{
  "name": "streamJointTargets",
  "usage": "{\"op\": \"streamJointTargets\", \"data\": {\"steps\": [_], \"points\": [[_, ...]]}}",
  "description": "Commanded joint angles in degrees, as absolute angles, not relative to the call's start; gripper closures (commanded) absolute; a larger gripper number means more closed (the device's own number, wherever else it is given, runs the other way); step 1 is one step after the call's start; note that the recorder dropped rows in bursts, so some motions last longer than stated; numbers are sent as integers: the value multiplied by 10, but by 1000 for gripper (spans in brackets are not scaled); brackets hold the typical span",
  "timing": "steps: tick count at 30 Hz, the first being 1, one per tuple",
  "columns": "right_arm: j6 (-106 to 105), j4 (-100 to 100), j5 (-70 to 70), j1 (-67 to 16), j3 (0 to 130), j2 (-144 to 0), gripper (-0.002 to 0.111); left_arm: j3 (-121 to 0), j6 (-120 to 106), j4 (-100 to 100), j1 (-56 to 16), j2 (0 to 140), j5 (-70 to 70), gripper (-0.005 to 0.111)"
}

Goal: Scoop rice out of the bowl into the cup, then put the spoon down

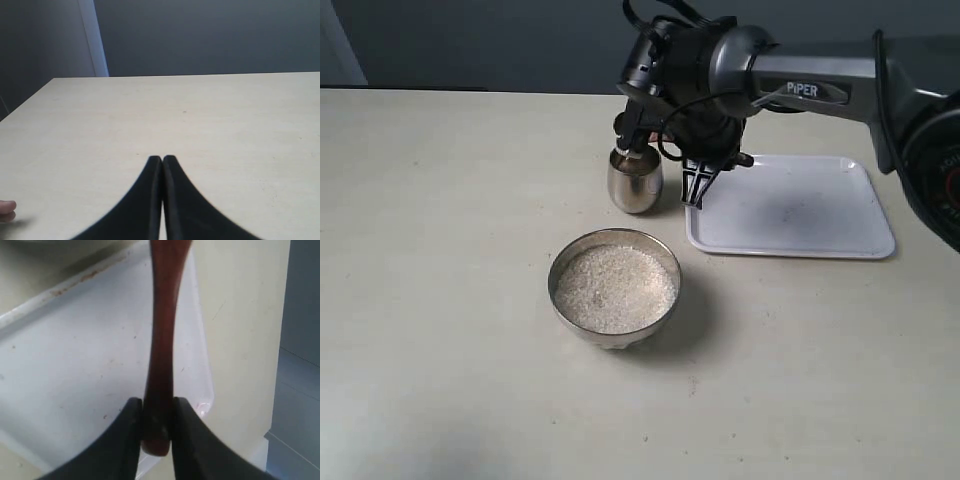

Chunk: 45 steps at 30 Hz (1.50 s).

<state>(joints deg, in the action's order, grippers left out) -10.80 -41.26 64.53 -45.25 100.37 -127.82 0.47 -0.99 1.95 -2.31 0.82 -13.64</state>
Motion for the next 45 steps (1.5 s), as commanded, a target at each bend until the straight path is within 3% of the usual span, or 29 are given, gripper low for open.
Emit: {"op": "streamJointTargets", "data": {"steps": [1, 45], "points": [[-90, -432, 655, -456, 1001, -1272, 109, 0, -6, 16, -25, 7, -132, 106], [18, -599, 641, -500, 937, -1271, 109, 0, -6, 16, -25, 7, -132, 106]]}}
